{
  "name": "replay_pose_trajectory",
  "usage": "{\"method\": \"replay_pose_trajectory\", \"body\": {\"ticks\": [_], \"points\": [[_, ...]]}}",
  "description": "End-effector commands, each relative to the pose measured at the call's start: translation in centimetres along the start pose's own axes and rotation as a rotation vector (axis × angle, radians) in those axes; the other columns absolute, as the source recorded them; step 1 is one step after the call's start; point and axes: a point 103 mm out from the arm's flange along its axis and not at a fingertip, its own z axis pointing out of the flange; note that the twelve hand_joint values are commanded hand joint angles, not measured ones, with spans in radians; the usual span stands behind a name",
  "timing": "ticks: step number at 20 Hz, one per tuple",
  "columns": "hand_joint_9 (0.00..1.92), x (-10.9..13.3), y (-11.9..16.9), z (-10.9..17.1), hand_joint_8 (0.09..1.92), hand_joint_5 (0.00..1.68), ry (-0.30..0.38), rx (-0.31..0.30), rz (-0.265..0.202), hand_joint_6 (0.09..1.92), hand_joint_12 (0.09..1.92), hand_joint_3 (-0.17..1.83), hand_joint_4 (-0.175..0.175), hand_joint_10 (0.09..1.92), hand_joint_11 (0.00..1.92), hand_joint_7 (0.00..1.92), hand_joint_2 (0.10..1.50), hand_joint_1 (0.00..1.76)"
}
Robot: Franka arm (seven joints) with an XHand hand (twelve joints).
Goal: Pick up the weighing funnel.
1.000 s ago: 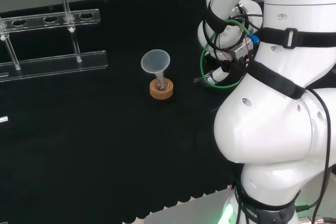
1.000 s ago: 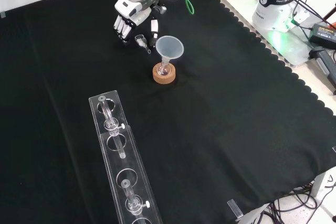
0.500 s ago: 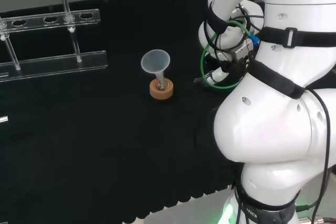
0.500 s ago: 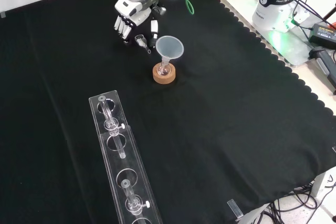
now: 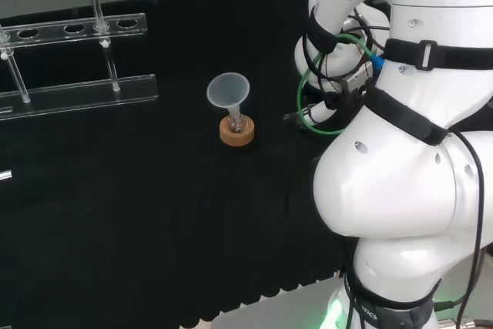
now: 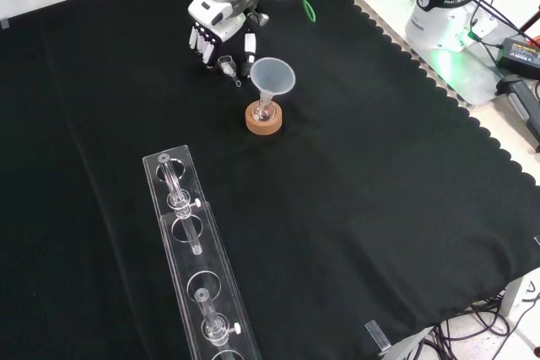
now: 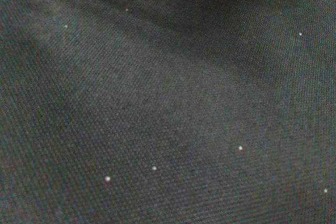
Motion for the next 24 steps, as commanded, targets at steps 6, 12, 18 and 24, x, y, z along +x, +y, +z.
{"method": "replay_pose_trajectory", "body": {"ticks": [6,12,18,24], "points": [[1.46,0.3,-0.8,0.4,0.57,1.04,0.014,-0.042,0.006,1.05,1.04,0.02,-0.162,0.36,1.16,1.45,0.75,0.57],[1.6,0.1,-1.4,1.2,0.51,1.24,0.012,-0.059,0.032,0.85,0.94,0.04,-0.149,0.22,1.28,1.54,0.78,0.76],[1.71,1.1,-0.9,1.8,0.3,1.45,0.0,-0.063,0.039,0.39,0.83,0.74,0.164,0.09,1.42,1.66,0.55,1.15],[1.73,1.6,-0.6,1.6,0.19,1.47,-0.004,-0.077,0.035,0.39,0.79,0.83,0.169,0.09,1.47,1.71,0.5,1.18]]}}
